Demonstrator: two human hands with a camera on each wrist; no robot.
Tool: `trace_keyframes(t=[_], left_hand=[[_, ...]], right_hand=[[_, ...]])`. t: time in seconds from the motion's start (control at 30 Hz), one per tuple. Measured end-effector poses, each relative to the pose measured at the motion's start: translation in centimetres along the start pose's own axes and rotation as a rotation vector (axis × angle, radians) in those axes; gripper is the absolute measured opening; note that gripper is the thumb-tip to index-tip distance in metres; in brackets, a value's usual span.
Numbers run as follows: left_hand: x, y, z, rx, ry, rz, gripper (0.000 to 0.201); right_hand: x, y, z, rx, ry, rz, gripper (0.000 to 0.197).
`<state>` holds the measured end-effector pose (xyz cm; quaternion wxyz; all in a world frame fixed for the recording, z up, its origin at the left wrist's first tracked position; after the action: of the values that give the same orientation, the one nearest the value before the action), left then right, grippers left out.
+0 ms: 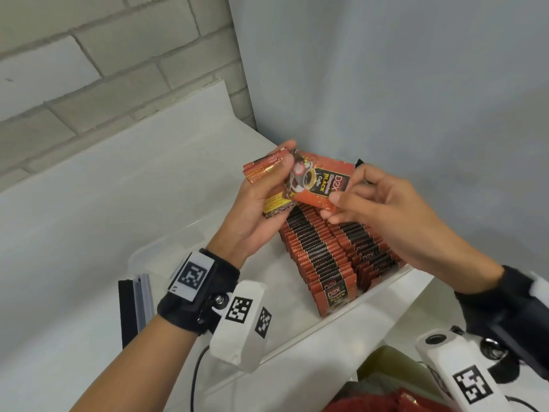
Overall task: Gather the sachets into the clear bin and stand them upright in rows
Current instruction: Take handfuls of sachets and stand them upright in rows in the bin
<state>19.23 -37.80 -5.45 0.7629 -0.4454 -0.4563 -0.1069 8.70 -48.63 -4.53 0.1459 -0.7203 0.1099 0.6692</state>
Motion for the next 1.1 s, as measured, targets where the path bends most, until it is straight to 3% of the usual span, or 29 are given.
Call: trace_keyframes(t=[0.07,0.17,0.3,0.4,0.5,1.1], left_hand=[[0.0,0.4,-0.1,0.033,0.025,0.015,0.028],[-0.1,0.8,-0.2,0.062,0.039,0.057,0.027],[-0.3,0.9,-0.3,0.073,0.050,0.125,0.028],[-0.4,0.9,-0.2,0.055,0.062,0.146,0.032],[-0.3,0.8,-0.1,0.052,0.062,0.152,0.036],[-0.4,0.7,-0.1,0.057,0.053,0.076,0.032]], right_hand=[[-0.9,0.4,0.1,-0.055,0.034,0.056,0.010],[-1.9,0.3,0.7,-0.258,0.068,0.171,0.017],[-1.9,-0.3,1.9,-0.524,0.096,0.487,0.014],[-1.3,-0.8,2.4,-0.618,0.153,0.657,0.011],[-0.2,-1.7,2.7,-0.680,0.242,0.781,0.005],[2.6,-2.1,2.9,-0.804,0.221,0.934,0.014]])
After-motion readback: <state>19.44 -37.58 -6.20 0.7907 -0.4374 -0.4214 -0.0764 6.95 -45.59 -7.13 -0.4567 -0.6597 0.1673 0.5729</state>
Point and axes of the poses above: each hand's wrist, its own z-axis away from the middle knuckle, its own y-axis out of the back of the hand, x = y × z, the point moved 7 cm from there along -z, towards the middle knuckle, and after that the axes turned 8 degrees about y, right-handed, at the moved point
